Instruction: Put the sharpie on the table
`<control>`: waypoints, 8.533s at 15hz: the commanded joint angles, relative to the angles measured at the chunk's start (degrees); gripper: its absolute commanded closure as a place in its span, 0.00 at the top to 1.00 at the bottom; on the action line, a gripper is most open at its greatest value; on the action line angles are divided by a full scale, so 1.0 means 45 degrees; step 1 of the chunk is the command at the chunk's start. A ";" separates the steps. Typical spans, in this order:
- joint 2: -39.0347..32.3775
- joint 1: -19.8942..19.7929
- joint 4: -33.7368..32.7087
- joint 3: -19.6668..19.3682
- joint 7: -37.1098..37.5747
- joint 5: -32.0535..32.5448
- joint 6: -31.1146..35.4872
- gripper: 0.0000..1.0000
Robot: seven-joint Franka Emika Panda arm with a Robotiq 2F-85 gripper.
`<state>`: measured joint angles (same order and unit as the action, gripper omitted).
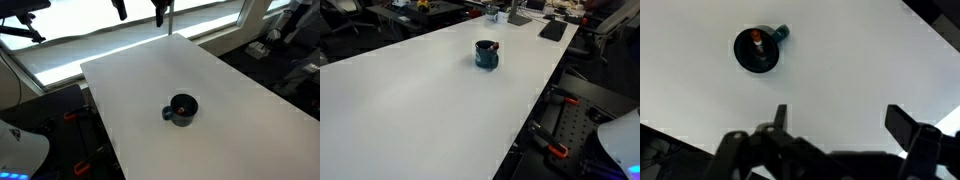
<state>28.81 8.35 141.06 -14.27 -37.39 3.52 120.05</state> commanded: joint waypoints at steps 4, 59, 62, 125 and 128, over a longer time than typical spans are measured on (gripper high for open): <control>-0.3181 -0.0793 -0.2407 -0.0947 -0.3175 -0.1937 -0.0163 1.00; -1.1783 -0.4471 -0.7066 0.2309 -0.6407 -0.1462 -0.1591 1.00; -1.2047 -0.4490 -0.7164 0.2378 -0.6400 -0.1457 -0.1600 1.00; -1.0605 -0.5698 -0.6606 0.2425 -0.7704 -0.3004 -0.1500 0.03; -0.9926 -0.5678 -0.6509 0.2316 -0.7851 -0.3107 -0.1416 0.03</control>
<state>-20.32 -17.06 109.42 -3.61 -70.92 -9.03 113.18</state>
